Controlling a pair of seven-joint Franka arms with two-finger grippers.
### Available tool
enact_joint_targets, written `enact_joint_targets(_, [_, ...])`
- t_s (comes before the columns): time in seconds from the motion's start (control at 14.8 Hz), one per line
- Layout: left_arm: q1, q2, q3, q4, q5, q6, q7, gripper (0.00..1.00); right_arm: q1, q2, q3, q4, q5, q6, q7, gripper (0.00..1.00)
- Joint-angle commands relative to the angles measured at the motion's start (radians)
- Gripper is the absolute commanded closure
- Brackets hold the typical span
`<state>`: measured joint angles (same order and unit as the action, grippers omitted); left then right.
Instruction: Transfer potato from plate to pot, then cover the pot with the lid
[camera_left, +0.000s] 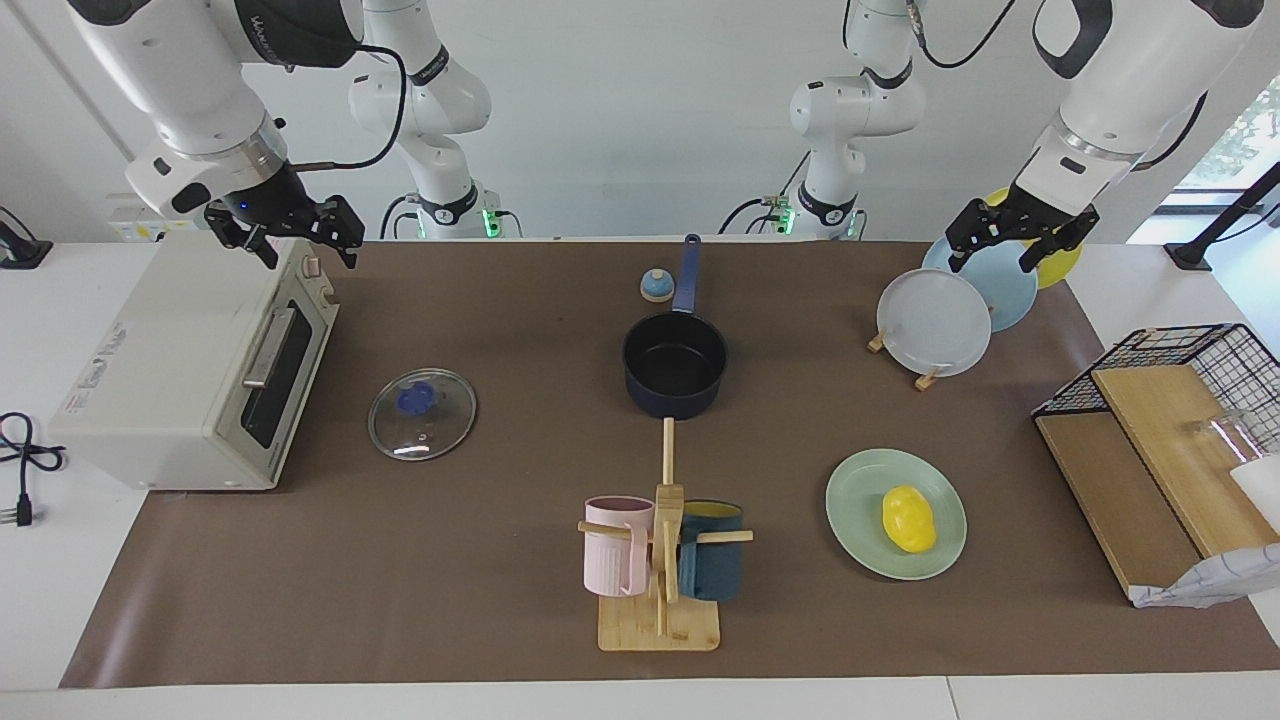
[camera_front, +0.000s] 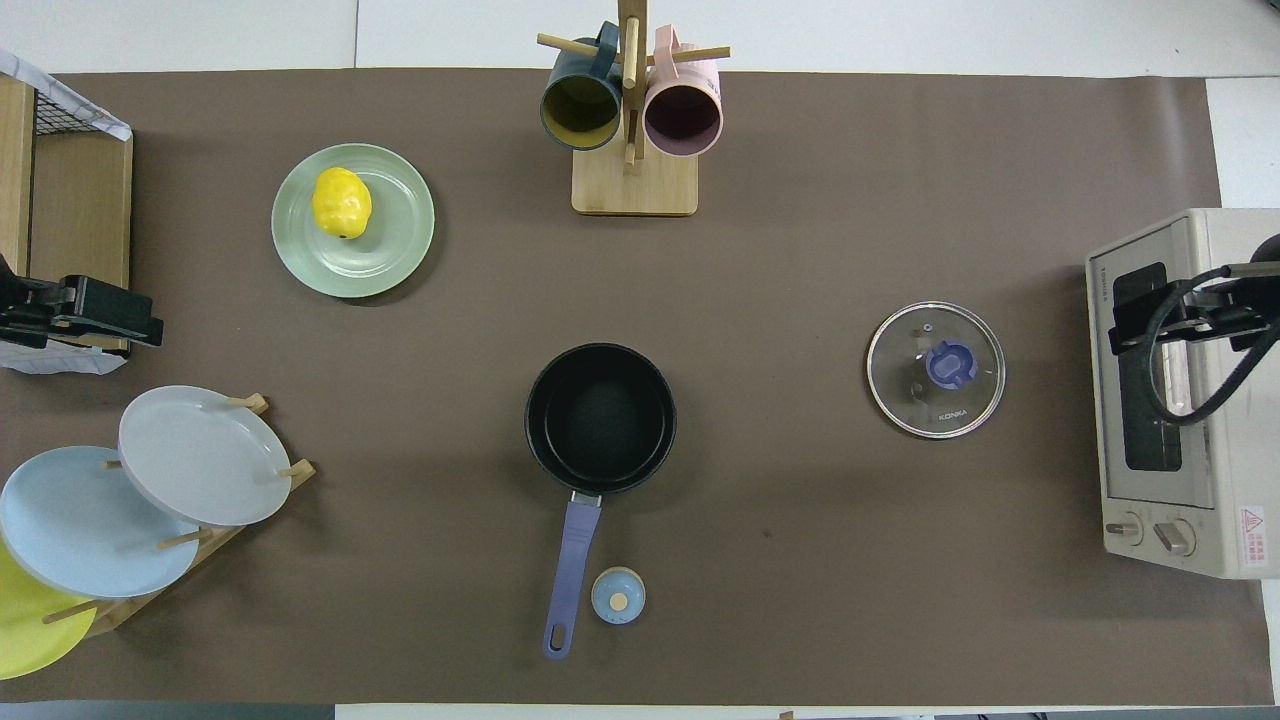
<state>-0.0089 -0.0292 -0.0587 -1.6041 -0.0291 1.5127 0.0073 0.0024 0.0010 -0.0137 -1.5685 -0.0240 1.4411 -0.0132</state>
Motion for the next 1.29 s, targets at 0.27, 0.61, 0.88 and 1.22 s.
enact_joint_targets(0.27, [0.001,-0.006,-0.004,-0.020,-0.012,0.066,0.016,0.00,0.008,-0.053,0.006,-0.114,0.010,0.094,0.016,0.00])
enact_joint_targets(0.61, [-0.020,0.220,-0.006,0.139,-0.017,0.081,0.007,0.00,0.019,-0.090,0.008,-0.361,0.070,0.387,-0.036,0.00])
enact_joint_targets(0.88, [-0.054,0.507,-0.004,0.377,-0.018,0.170,-0.056,0.00,0.036,0.065,0.008,-0.366,0.073,0.543,-0.124,0.00])
enact_joint_targets(1.22, [-0.089,0.699,0.008,0.391,-0.015,0.414,-0.130,0.00,0.037,0.096,0.008,-0.496,0.073,0.738,-0.195,0.00])
